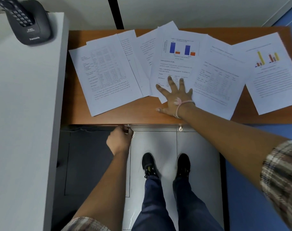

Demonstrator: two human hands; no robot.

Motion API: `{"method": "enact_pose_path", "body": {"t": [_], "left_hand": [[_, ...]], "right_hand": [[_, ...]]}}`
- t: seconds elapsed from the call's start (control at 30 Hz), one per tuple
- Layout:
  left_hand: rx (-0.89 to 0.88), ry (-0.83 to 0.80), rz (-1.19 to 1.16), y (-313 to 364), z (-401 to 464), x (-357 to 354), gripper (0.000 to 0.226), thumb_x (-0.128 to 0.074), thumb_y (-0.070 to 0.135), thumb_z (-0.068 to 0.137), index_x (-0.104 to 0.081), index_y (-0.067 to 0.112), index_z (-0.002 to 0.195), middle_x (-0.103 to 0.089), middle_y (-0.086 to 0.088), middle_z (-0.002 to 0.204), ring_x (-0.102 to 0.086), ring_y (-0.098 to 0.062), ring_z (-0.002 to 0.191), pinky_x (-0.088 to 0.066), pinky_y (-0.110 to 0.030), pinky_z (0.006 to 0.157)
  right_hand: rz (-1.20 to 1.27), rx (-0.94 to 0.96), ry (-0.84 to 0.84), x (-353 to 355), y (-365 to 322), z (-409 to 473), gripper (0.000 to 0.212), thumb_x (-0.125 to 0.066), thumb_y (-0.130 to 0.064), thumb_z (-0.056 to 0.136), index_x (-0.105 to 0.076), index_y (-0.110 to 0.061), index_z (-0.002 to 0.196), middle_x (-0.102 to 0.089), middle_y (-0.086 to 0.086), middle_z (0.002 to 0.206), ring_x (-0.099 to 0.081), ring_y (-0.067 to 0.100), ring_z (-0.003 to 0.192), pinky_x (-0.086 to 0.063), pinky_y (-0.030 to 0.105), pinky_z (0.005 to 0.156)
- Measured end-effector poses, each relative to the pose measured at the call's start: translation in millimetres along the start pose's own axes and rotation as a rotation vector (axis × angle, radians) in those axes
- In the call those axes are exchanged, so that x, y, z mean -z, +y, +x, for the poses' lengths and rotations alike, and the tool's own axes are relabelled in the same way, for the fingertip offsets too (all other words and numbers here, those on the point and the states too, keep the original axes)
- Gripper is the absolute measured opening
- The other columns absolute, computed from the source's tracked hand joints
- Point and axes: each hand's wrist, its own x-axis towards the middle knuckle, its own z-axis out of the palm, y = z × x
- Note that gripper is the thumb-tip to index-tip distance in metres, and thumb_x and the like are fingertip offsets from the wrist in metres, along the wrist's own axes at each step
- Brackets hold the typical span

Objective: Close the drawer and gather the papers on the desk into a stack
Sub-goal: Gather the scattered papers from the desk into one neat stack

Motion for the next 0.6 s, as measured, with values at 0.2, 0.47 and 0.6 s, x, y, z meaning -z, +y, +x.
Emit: {"method": "enact_pose_path", "body": {"t": [0.2,0.47,0.6], "left_hand": [[-0.333,0.201,0.304,-6.7,-0.7,-1.0,0.027,-0.087,0.008,0.060,-0.062,0.015,0.054,-0.058,-0.003,0.045,-0.052,-0.026,0.038,-0.031,-0.028,0.060],[-0.393,0.141,0.401,-5.3,-7.7,16.1,0.026,-0.090,0.025,0.069,-0.066,0.015,0.065,-0.064,-0.004,0.053,-0.061,-0.028,0.042,-0.028,-0.027,0.054],[-0.459,0.166,0.414,9.5,-29.4,42.6,0.028,-0.080,0.045,0.078,-0.071,0.019,0.080,-0.071,-0.001,0.064,-0.067,-0.029,0.049,-0.031,-0.027,0.053]], "right_hand": [[-0.013,0.002,0.016,-1.3,-0.6,1.6,0.100,-0.050,-0.079,0.071,0.008,-0.049,0.147,0.018,0.001,0.163,0.010,0.044,0.147,-0.016,0.075,0.108],[0.087,-0.005,-0.036,11.2,-4.6,-3.9,0.097,-0.059,-0.071,0.073,0.000,-0.049,0.148,0.017,-0.001,0.163,0.014,0.042,0.147,-0.013,0.075,0.108],[0.128,0.021,-0.104,31.2,-3.2,-4.8,0.092,-0.058,-0.068,0.074,-0.006,-0.050,0.148,0.015,-0.003,0.163,0.013,0.041,0.147,-0.010,0.074,0.109]]}}
